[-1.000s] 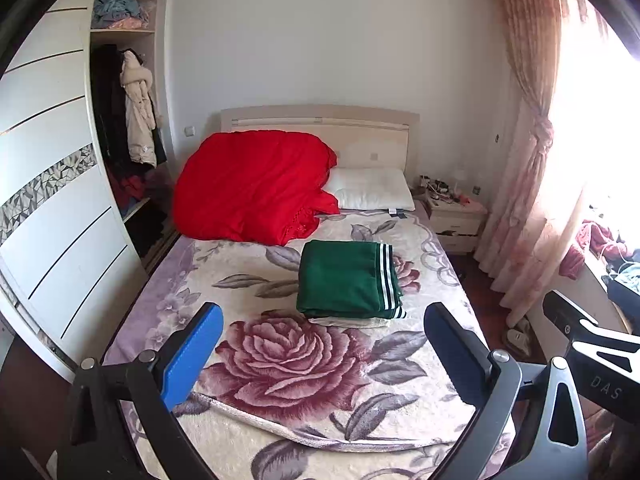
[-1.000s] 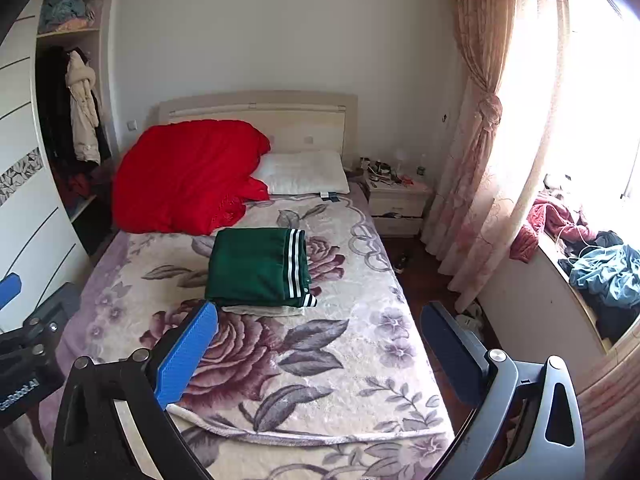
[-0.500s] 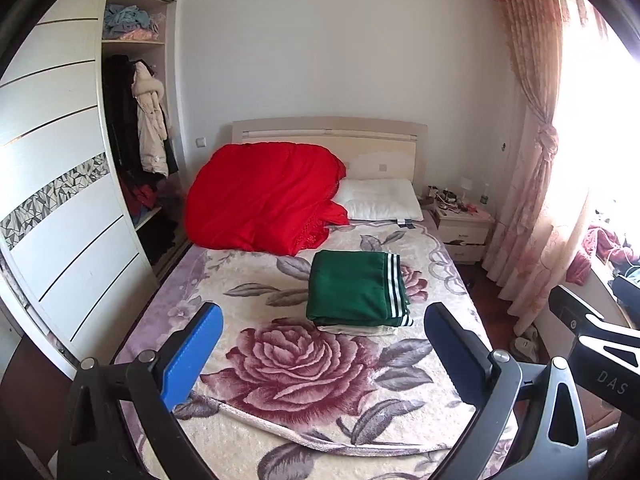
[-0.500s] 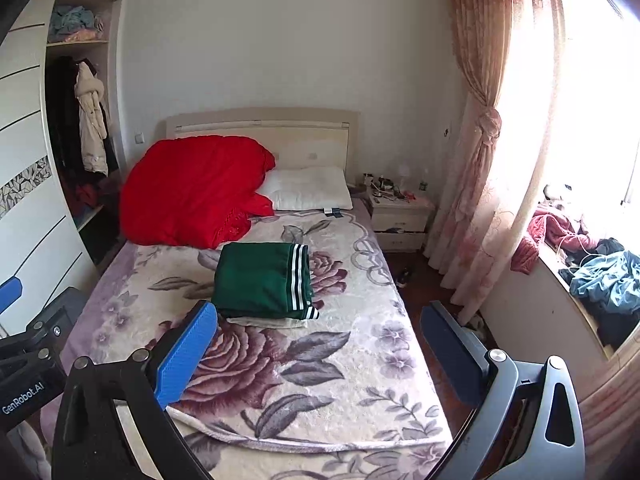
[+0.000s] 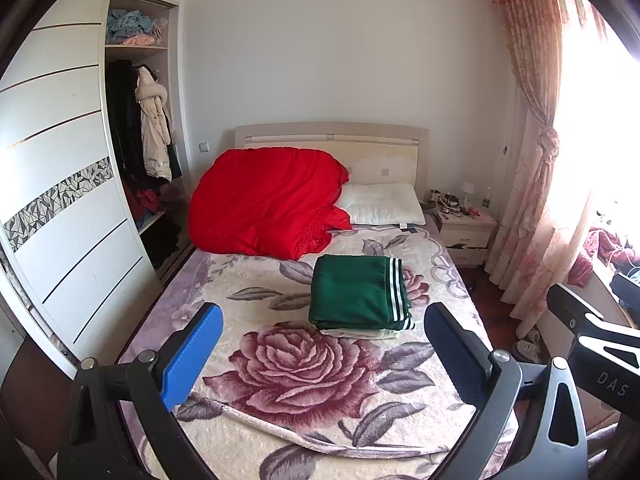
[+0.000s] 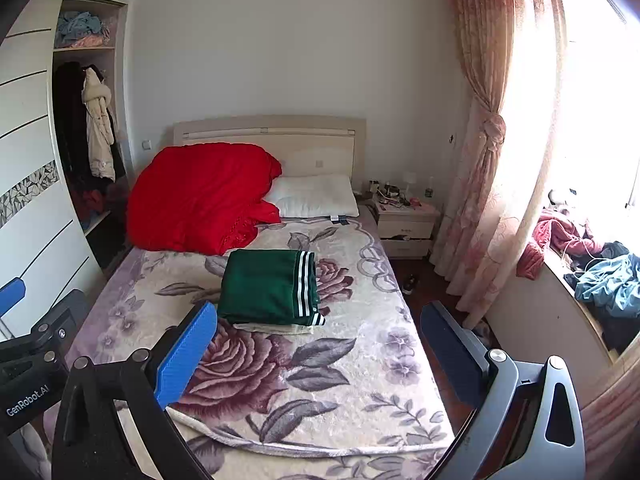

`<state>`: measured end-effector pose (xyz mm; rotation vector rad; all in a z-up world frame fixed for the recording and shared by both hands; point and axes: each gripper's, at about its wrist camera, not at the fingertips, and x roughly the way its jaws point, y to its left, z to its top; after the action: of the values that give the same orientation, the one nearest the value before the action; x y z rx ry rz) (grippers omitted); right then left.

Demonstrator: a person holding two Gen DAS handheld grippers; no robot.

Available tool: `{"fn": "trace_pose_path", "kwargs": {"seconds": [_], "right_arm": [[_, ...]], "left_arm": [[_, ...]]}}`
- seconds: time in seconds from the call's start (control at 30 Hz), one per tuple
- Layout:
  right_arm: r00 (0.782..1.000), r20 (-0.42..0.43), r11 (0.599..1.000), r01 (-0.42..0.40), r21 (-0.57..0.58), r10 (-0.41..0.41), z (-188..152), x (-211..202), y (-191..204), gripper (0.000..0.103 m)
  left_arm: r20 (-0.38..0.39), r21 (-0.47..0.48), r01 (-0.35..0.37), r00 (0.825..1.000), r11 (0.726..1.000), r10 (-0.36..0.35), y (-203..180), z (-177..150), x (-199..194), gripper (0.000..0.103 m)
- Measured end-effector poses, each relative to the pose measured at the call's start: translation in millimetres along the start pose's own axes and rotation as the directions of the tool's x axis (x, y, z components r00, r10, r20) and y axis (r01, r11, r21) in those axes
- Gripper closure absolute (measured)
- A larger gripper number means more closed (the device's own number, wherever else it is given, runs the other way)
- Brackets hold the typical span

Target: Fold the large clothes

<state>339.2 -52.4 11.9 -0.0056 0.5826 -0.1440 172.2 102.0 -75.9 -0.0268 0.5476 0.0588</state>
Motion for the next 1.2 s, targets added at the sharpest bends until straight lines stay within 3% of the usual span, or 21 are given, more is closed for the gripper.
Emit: {"fn": "trace_pose_path", "kwargs": {"seconds": [1.2], "right_arm": [[0.999, 0.020, 1.000, -0.026, -0.009, 0.026, 1.0, -1.9, -3.8, 0.000]], "left_arm": [[0.022, -0.016, -0.014, 1.000, 1.000, 0.014, 1.8, 2.8, -7.0, 0.000]]}}
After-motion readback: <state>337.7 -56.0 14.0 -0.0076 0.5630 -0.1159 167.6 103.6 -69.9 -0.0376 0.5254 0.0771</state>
